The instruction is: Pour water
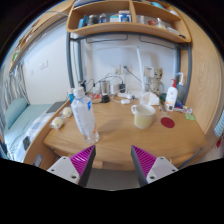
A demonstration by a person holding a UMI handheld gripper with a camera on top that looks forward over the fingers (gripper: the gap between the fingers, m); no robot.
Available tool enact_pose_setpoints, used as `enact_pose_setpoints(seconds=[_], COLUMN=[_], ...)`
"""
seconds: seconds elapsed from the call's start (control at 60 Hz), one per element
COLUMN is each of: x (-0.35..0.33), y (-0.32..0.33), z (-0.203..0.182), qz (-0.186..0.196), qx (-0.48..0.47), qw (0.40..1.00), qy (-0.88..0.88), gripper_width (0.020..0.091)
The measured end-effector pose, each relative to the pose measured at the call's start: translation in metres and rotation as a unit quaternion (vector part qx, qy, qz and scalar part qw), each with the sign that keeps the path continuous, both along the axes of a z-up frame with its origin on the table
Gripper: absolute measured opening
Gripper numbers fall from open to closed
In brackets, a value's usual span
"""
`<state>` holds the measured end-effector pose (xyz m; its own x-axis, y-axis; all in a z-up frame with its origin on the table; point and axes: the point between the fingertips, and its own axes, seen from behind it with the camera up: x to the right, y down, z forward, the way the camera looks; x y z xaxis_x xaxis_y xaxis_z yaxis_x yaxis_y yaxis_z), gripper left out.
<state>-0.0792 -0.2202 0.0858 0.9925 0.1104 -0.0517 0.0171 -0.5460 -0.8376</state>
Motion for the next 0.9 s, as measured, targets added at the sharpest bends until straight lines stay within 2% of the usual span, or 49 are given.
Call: enact_pose_setpoints(seconds=[0.1, 0.233, 0.583, 0.683, 0.733, 0.767, 0.85, 0.9], x=[-0.044, -0.078, -0.112, -0.112, -0.107, -0.105, -0.107, -0.110], y=[0.007, 0.040, 0.124, 0.137, 0.142, 0.143, 0.145, 0.142], z=[-0.013, -0.012, 0.013, 0.011, 0.010, 0.011, 0.013, 0.013], qz=[0.023, 0.030, 0.005, -0.007, -0.016, -0.021, -0.023, -0.007], qx=[0.000, 0.020, 0.121, 0.149, 0.163, 0.172, 0.182, 0.186], qw=[1.000, 0.999, 0.993, 0.989, 0.987, 0.985, 0.983, 0.982], qy=[-0.010, -0.008, 0.008, 0.009, 0.002, -0.001, 0.005, 0.008], gripper_width=[0.0719, 0.0719, 0.0713, 0.0671, 0.0619, 0.0556, 0.0479, 0.0458])
